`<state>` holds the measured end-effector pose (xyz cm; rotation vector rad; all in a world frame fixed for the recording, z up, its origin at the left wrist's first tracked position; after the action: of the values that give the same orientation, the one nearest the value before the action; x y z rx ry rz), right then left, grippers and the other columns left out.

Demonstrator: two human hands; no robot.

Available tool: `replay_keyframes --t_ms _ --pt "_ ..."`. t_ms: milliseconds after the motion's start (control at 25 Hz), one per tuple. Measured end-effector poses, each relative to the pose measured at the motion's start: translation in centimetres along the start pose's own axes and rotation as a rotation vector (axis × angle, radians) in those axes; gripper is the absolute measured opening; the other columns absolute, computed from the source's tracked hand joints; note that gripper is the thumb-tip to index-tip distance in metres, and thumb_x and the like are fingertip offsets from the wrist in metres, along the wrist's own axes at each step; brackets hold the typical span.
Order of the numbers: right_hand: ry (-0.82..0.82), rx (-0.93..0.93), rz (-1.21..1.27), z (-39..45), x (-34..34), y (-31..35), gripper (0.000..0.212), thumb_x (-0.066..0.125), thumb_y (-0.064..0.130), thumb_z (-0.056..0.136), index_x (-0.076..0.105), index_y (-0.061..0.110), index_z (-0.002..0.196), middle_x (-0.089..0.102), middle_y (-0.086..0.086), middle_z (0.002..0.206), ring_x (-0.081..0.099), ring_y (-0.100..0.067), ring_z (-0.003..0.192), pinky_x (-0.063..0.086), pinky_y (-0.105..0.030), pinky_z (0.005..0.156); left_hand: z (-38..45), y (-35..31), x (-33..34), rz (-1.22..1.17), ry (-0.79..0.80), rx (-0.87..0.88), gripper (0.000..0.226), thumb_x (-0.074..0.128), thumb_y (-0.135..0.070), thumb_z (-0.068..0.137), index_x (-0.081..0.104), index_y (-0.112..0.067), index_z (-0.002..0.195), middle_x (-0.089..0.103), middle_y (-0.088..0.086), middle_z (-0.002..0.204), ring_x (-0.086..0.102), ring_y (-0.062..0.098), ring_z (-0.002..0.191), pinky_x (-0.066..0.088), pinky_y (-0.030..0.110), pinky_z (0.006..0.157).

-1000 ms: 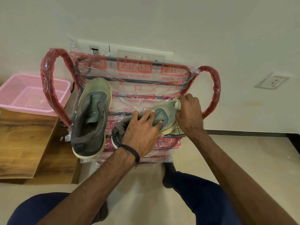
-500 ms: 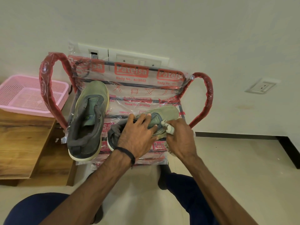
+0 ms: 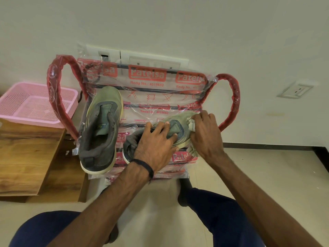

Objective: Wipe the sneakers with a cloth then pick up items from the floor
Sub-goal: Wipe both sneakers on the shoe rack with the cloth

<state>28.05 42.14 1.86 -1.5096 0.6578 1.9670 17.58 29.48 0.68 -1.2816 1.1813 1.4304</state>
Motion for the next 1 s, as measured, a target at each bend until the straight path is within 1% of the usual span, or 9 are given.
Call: replay_keyframes --t_ms 80,160,240,440,640,720,800,920,1000 --pt "-0.055 0.075 0.010 1.6 -0.5 -1.3 0.036 0.069 0.001 0.082 0.060 -0.004 0.116 0.060 -0.022 0.113 0.054 -0.035 0.098 0.049 -0.045 0.085 0.1 -0.1 0.1 -0.007 0.005 0.009 0.052 0.028 -0.056 0.104 0.040 -0.031 0.148 0.029 0.011 0.160 0.026 0.029 0.143 0.021 0.055 0.110" --pt "-0.072 0.148 0.039 3.1 -0.5 -2.6 0.031 0.064 0.005 0.087 0.060 -0.001 0.117 0.060 -0.021 0.114 0.053 -0.034 0.100 0.047 -0.044 0.088 0.1 0.0 0.1 -0.015 0.019 0.014 0.052 0.028 -0.057 0.104 0.039 -0.031 0.148 0.028 0.011 0.161 0.025 0.029 0.144 0.021 0.055 0.111" --pt "-0.054 0.136 0.036 3.6 -0.1 -2.4 0.030 0.064 0.009 0.089 0.061 0.001 0.118 0.061 -0.020 0.115 0.054 -0.032 0.100 0.047 -0.042 0.087 0.1 0.0 0.0 -0.011 0.012 0.013 0.052 0.028 -0.056 0.104 0.039 -0.032 0.148 0.028 0.011 0.161 0.025 0.029 0.144 0.021 0.056 0.111" --pt "-0.017 0.119 0.020 3.4 0.3 -0.8 0.028 0.065 0.009 0.088 0.063 0.000 0.114 0.061 -0.021 0.116 0.054 -0.031 0.100 0.049 -0.039 0.084 0.2 0.1 0.1 -0.019 0.011 0.019 0.051 0.029 -0.056 0.104 0.040 -0.032 0.148 0.029 0.011 0.161 0.025 0.029 0.144 0.020 0.056 0.111" --pt "-0.013 0.036 0.022 3.5 0.0 -0.4 0.029 0.067 0.012 0.089 0.066 0.002 0.116 0.060 -0.016 0.120 0.054 -0.028 0.104 0.051 -0.039 0.088 0.3 0.0 0.3 -0.013 0.013 0.011 0.052 0.029 -0.056 0.104 0.040 -0.032 0.148 0.029 0.012 0.161 0.025 0.030 0.144 0.021 0.056 0.111" --pt "-0.013 -0.066 -0.021 3.3 0.4 1.0 0.030 0.071 0.014 0.086 0.069 0.003 0.114 0.061 -0.013 0.116 0.053 -0.027 0.101 0.051 -0.039 0.087 0.4 0.0 0.3 -0.021 -0.004 0.010 0.050 0.031 -0.056 0.104 0.043 -0.032 0.145 0.033 0.011 0.159 0.027 0.029 0.142 0.022 0.056 0.110" --pt "0.018 -0.149 -0.028 3.3 1.1 2.9 0.029 0.071 0.013 0.082 0.070 0.004 0.110 0.061 -0.011 0.114 0.053 -0.026 0.100 0.048 -0.038 0.085 0.3 0.1 0.2 -0.026 -0.031 0.010 0.046 0.034 -0.055 0.103 0.049 -0.032 0.140 0.041 0.008 0.153 0.031 0.027 0.138 0.024 0.054 0.108" --pt "0.100 -0.229 0.126 3.9 1.4 4.0 0.033 0.066 0.005 0.077 0.072 0.009 0.109 0.059 -0.006 0.108 0.049 -0.022 0.096 0.045 -0.034 0.081 0.0 0.3 0.2 -0.037 -0.054 0.001 0.044 0.035 -0.055 0.103 0.053 -0.031 0.135 0.046 0.005 0.147 0.034 0.025 0.134 0.025 0.053 0.107" --pt "0.157 -0.302 0.166 4.3 0.8 3.5 0.031 0.067 0.007 0.079 0.071 0.014 0.109 0.057 -0.003 0.106 0.048 -0.020 0.095 0.048 -0.038 0.081 0.0 0.2 0.2 -0.028 -0.063 0.002 0.046 0.034 -0.056 0.103 0.053 -0.030 0.136 0.045 0.006 0.148 0.033 0.025 0.134 0.024 0.053 0.106"
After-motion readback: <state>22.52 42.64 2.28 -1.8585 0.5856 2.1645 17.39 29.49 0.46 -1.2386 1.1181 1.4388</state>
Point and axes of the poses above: each hand's wrist, its own z-axis towards the middle knuckle, its own x-axis out of the palm, y = z × x, the point moved 3 cm from there along z, towards the middle knuckle
